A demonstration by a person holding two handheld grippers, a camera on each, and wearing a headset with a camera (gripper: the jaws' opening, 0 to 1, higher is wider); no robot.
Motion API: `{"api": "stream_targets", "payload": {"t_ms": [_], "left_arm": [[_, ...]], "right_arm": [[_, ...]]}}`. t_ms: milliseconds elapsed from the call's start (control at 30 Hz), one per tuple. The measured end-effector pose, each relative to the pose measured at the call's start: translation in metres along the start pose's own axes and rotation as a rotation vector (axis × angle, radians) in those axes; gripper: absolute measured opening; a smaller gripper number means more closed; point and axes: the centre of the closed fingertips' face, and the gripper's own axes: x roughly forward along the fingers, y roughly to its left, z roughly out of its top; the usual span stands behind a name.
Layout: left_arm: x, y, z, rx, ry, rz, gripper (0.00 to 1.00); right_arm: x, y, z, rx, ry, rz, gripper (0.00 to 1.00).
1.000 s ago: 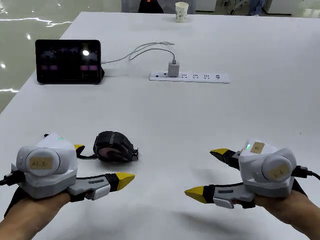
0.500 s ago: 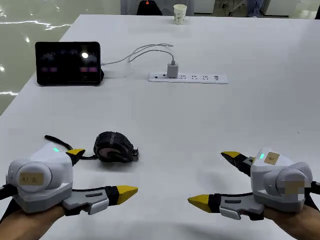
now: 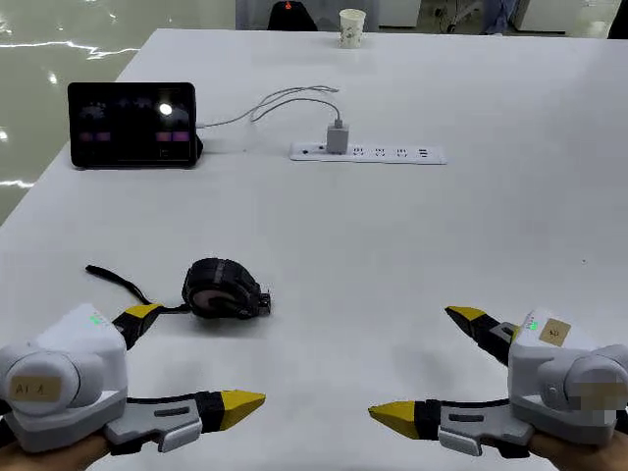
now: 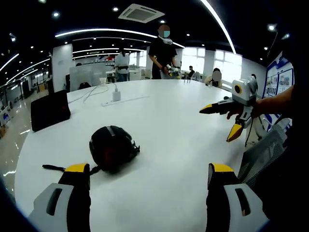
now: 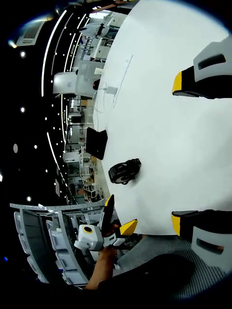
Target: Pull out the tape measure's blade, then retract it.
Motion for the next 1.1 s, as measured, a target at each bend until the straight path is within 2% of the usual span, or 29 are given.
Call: {"api": "stream_targets", "payload": {"t_ms": [167,333,633,1100], "left_arm": [[-0.005,-0.001,0.006,-0.004,-0.031,0.000,0.99],[-0.008,-0.006,0.004,0.012,-0.022,-0.015,0.99],[-0.011,-0.015,0.003,-0.008,-0.021,-0.035,0.99],[-0.014,-0.010,0.005,0.004,-0.030,-0.022,0.99]], "right_arm": [[-0.003,0.003,-0.002,0.014,-0.004,0.000,0.99],[-0.007,0.003,-0.002,0.011,-0.012,-0.009,0.99],[-0.011,0.001,0.002,-0.005,-0.017,-0.018,0.99],[-0.013,0.002,0.001,-0.009,-0.011,-0.018,0.99]]}}
